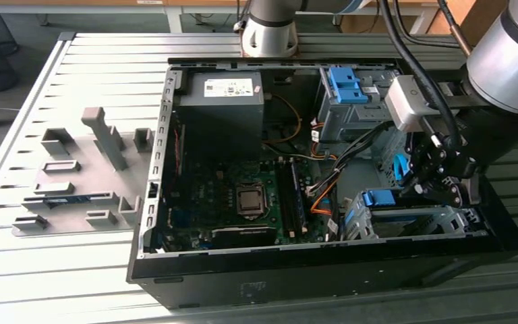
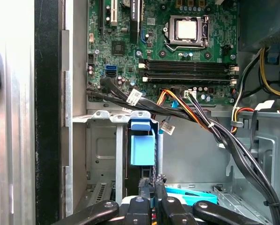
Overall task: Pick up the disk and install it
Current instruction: 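Insert the second disk wire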
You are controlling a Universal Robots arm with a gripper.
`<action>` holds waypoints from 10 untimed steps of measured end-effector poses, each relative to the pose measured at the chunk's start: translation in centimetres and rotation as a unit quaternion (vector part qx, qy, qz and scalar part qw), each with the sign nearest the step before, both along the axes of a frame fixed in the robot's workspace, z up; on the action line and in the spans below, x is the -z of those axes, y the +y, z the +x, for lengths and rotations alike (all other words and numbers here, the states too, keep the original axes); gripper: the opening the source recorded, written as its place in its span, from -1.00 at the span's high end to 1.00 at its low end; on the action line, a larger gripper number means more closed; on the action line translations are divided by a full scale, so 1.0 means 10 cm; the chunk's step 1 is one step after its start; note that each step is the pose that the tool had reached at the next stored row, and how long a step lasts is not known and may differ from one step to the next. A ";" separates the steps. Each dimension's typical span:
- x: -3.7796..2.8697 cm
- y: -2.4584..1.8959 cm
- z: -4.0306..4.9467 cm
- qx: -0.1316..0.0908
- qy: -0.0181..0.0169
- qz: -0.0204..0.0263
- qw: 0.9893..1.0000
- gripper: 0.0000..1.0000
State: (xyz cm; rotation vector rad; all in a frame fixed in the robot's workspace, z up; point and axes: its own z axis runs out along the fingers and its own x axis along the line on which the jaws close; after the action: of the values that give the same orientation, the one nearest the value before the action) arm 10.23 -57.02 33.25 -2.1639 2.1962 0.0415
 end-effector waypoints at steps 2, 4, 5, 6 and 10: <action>0.007 -0.004 0.000 0.000 0.000 0.000 1.000 0.68; 0.018 -0.009 0.000 0.000 0.000 0.000 1.000 0.68; 0.024 -0.012 0.000 0.000 0.000 0.000 1.000 0.68; 0.028 -0.014 0.000 0.000 0.000 0.000 1.000 0.68; 0.030 -0.015 0.000 0.001 0.000 0.000 1.000 0.68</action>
State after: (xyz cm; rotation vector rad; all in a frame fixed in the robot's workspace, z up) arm 10.23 -57.16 32.95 -2.1628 2.1974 0.0413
